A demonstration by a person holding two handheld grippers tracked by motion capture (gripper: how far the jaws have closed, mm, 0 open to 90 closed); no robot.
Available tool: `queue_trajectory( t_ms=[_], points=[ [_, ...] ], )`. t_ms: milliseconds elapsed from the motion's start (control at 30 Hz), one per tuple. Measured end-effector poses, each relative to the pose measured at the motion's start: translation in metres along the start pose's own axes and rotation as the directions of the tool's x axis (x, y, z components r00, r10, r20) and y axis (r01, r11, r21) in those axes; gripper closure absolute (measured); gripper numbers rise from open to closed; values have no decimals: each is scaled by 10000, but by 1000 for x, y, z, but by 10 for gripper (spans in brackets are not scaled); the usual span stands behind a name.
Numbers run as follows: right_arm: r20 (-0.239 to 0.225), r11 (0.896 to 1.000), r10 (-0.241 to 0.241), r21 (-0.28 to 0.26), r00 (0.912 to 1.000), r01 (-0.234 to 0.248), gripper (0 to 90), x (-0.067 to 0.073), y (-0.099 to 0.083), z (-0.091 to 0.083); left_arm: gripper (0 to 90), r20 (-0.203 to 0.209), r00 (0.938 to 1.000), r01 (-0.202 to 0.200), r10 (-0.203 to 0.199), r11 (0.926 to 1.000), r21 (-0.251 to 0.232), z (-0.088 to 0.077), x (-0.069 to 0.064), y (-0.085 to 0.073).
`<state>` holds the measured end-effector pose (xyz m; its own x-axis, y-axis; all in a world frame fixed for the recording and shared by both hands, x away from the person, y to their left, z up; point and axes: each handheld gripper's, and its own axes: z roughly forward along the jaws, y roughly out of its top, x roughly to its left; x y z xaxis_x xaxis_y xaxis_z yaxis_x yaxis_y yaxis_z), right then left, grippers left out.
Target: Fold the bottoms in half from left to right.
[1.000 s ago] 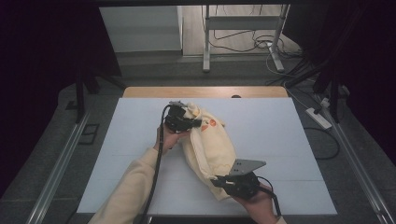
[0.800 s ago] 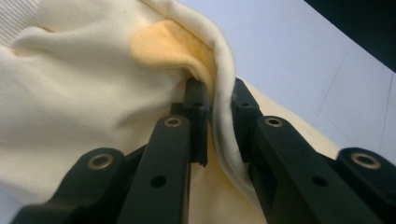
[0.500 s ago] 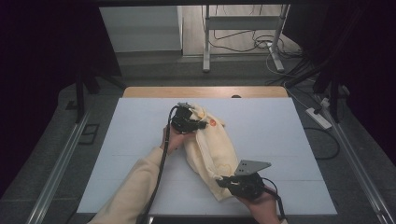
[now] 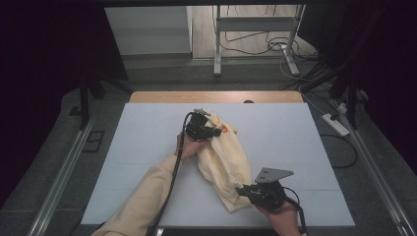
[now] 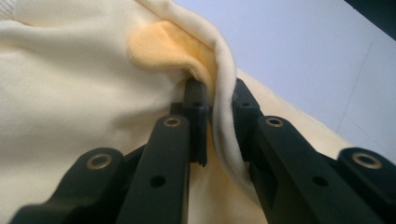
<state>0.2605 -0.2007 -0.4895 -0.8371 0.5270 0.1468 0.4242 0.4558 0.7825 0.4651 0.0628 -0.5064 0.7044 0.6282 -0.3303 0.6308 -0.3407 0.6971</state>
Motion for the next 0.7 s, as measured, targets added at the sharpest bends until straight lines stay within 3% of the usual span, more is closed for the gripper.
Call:
queue_trajectory(
  t_ms=[233, 700],
  points=[
    [213, 9994, 311, 138, 9993, -314, 828, -8, -7, -1, 796, -21, 10000, 8, -8, 10000, 84, 6, 1, 0],
    [419, 9985, 434, 315, 9982, -447, 831, -13, -14, -6, 787, -5, 10000, -33, 33, 9998, 207, 17, -2, 1]
  ],
)
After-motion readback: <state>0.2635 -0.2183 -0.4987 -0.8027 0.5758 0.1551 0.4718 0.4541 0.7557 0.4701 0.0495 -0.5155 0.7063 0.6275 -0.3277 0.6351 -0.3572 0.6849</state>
